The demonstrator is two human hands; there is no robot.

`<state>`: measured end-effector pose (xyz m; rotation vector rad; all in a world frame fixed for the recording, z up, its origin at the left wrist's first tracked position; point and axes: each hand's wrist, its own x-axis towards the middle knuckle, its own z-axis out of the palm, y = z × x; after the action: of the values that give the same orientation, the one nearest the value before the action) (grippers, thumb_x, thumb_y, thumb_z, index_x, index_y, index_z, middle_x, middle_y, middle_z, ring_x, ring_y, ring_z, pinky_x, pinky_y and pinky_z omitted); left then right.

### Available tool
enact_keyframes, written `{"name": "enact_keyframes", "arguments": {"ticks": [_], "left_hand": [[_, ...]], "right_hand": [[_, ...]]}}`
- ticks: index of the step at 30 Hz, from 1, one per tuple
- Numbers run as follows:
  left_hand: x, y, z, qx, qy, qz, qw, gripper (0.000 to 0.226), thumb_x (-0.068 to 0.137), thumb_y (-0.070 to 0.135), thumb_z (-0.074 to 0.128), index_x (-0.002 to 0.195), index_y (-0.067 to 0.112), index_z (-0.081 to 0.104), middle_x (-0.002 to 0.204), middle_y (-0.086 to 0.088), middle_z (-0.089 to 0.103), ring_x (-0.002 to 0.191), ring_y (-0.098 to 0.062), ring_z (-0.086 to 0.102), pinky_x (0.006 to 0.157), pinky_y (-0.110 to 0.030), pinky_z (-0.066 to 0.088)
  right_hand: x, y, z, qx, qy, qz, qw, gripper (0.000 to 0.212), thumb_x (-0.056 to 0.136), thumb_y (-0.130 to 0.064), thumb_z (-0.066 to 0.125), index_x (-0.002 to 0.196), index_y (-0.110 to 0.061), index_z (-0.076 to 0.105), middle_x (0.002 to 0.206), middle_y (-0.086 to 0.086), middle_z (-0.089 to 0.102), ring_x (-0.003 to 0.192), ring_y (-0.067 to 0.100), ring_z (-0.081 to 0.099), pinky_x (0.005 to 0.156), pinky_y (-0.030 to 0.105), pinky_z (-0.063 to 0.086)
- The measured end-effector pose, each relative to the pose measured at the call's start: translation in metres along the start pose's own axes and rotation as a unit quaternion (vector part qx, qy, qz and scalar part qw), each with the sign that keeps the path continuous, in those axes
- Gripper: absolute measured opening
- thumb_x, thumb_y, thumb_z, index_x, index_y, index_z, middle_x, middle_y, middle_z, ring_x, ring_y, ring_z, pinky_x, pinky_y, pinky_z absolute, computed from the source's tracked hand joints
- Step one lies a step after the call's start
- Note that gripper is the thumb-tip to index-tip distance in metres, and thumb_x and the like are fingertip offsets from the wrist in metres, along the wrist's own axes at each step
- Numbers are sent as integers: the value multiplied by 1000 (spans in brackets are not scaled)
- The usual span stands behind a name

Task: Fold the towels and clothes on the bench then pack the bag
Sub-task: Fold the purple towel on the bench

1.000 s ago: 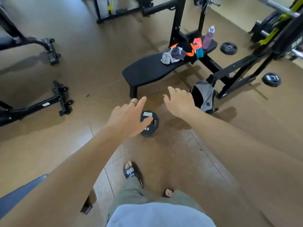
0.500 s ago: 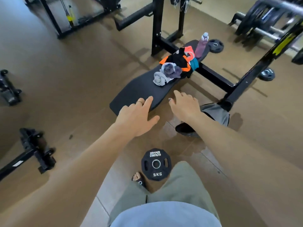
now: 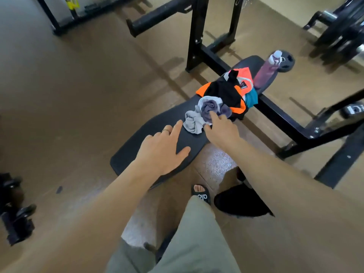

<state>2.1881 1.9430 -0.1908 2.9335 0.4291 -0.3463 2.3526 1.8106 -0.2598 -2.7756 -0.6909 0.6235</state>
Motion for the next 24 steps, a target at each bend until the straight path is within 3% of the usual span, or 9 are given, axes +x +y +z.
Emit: {"name": "enact_keyframes", "arguments": {"ticks": [6,11,14,19,22,24], "left_hand": [[110,-36,96,-22,8,-6,1000,82,99,63,35,161,23,-2,159,-4,36,126,-25,57,95,-41,49],[167,-72,197,-14,41,31,999,83,99,64,34,161,22,-1,153,-3,42,114,-23,62,87,-37,49],[184,-90,243,-14,45,42,998,84,99,64,34,161,21,-3,154,-3,41,118,-23,60,87,-37,48],[187,-102,276,-38,62,43,996,84,99,64,36,161,22,-3,156,-4,38,124,-24,58,95,-39,48],[164,-94,276,-110,77,58,989,84,99,61,42,161,24,1,158,-2,37,127,-21,56,99,-40,49],[147,-88,272,-185,80,62,978,84,97,59,48,161,26,4,158,3,36,129,-17,54,103,-42,47]], "right_hand": [[137,30,68,-10,28,21,999,56,98,-35,45,152,-31,30,144,25,39,124,46,46,96,49,42],[223,46,152,25,97,93,991,51,99,-44,44,149,-32,39,148,25,35,131,45,40,108,50,33],[249,56,191,9,176,131,976,41,98,-43,48,131,-20,56,141,24,41,126,44,42,106,48,34],[258,77,199,25,348,133,928,29,102,-21,42,114,-9,66,132,16,47,120,39,45,87,46,44],[232,71,184,52,429,94,897,26,100,-18,43,108,-6,65,127,19,50,117,40,46,84,47,44],[206,54,173,62,487,13,871,22,95,-19,47,100,-5,64,119,20,54,109,40,49,81,43,41]]}}
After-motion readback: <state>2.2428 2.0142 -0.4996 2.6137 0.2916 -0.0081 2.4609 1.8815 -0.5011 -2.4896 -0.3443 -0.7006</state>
